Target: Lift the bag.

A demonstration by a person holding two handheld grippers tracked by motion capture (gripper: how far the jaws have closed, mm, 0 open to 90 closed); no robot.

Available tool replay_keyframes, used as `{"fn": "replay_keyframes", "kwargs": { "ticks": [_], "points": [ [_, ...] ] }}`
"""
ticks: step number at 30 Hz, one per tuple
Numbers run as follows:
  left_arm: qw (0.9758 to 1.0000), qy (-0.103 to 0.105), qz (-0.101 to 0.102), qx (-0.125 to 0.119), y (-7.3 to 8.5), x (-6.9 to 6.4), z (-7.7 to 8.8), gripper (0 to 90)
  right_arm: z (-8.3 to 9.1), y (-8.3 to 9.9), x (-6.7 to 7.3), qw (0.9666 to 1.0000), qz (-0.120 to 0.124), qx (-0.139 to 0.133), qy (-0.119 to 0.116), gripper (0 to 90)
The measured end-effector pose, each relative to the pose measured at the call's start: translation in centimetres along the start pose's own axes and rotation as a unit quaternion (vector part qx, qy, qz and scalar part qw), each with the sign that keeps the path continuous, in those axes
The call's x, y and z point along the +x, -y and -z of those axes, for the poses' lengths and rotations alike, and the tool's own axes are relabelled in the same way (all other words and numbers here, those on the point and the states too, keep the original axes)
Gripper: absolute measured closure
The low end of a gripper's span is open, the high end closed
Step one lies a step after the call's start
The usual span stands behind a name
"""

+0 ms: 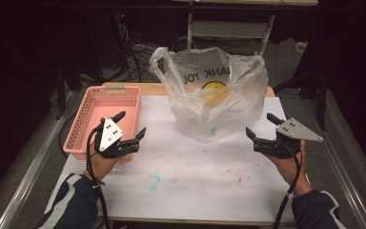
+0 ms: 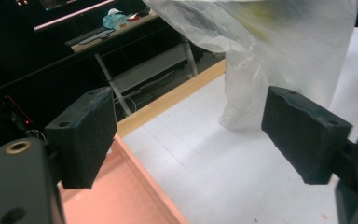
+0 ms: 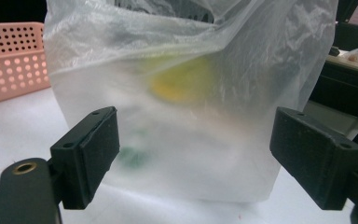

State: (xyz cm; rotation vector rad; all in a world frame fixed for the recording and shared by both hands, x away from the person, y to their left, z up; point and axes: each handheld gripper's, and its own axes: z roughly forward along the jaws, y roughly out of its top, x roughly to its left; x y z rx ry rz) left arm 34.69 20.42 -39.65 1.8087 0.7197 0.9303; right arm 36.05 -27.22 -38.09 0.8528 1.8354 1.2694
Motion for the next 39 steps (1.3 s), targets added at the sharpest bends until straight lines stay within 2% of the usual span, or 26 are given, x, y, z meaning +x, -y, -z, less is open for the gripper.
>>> {"fn": "replay_keyframes", "kwargs": {
  "ticks": [2,5,6,8,9,12,14,19,23,26,28,32,39],
  "points": [
    [1.0,0.0,0.004,0.006,0.5,-0.2,0.4,16.1,0.2,0.3,0.1,1.0,-0.002,0.002,-0.002,16.2],
    [0.9999,0.0,-0.005,0.012,1.2,-0.3,0.8,16.1,0.5,0.8,0.4,1.0,-0.001,0.005,-0.004,16.2],
    [0.9998,0.003,-0.001,0.018,1.5,-0.4,1.0,16.1,0.6,1.0,0.6,1.0,0.003,0.007,-0.004,16.2],
    [0.9998,0.001,-0.01,0.02,1.9,-0.6,1.2,16.0,0.9,1.3,0.8,0.9999,0.005,0.005,-0.008,16.3],
    [0.9997,0.002,-0.006,0.025,2.2,-0.8,1.4,16.0,1.0,1.5,0.9,0.9999,0.007,0.004,-0.01,16.3],
    [0.9993,0.003,-0.011,0.035,2.8,-1.0,1.7,16.0,1.4,2.1,1.3,0.9999,0.007,0.003,-0.012,16.5],
    [0.999,0.005,-0.01,0.042,3.2,-1.1,1.9,16.0,1.6,2.5,1.6,0.9999,0.009,0.007,-0.008,16.4],
    [0.9986,0.013,-0.017,0.048,4.2,-1.5,2.7,16.0,2.0,4.0,2.5,0.9995,0.006,0.023,-0.02,16.4],
    [0.9975,0.015,-0.023,0.065,5.1,-2.0,3.5,16.0,2.2,4.8,3.1,0.999,0.007,0.038,-0.025,16.2],
    [0.9969,0.021,-0.008,0.076,5.9,-2.4,4.1,16.0,2.5,5.5,3.5,0.9986,0.002,0.042,-0.033,16.1],
    [0.996,0.025,-0.008,0.085,6.3,-2.8,4.4,16.0,2.7,6.0,3.8,0.9981,0.003,0.049,-0.038,16.1],
    [0.9946,0.033,-0.016,0.097,6.6,-3.3,4.6,16.0,3.0,6.5,4.4,0.9974,0.017,0.055,-0.043,16.3],
    [0.9944,0.036,-0.019,0.097,6.7,-3.4,4.7,16.0,3.1,6.3,4.9,0.997,0.034,0.054,-0.043,16.3]
  ]
}}
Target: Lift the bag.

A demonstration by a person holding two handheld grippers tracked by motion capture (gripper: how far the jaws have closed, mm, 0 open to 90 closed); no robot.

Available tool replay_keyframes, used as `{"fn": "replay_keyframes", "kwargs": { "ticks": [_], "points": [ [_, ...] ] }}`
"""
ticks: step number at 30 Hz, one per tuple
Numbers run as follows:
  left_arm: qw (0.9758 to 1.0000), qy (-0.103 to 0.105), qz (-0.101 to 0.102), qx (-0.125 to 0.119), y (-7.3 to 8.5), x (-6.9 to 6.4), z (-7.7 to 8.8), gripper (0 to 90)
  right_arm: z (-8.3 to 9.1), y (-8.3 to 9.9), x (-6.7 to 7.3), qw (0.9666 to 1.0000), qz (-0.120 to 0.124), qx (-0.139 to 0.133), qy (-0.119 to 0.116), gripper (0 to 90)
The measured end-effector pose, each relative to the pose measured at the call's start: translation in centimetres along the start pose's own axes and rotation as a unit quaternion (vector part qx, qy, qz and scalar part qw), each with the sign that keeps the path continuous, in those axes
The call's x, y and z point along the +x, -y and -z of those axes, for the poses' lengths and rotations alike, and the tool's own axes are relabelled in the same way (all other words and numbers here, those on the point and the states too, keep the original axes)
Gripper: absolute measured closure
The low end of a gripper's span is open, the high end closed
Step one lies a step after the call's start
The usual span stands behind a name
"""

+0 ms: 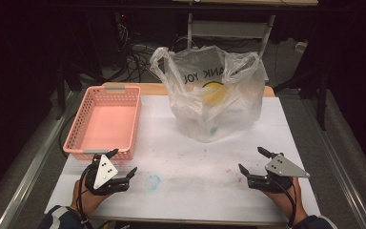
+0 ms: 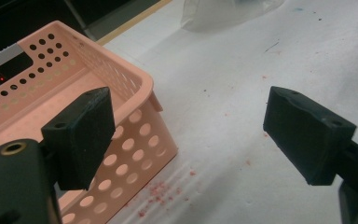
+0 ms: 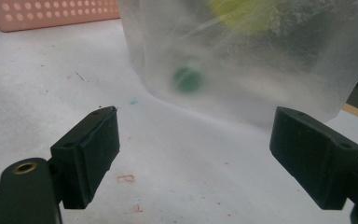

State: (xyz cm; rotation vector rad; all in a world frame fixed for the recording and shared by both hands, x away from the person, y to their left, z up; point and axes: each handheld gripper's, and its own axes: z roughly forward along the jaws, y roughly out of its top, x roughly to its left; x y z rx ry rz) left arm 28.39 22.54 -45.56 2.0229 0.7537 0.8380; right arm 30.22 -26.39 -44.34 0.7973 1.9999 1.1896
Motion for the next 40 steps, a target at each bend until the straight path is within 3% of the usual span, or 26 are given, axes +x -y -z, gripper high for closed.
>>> {"fn": "replay_keyframes", "kwargs": {
  "ticks": [40],
  "points": [
    [0.9998,0.005,-0.012,0.012,-0.37,-0.17,-0.75,16.0,0.04,-0.01,-0.22,1.0,0.0,-0.001,-0.003,16.4]
  ]
}}
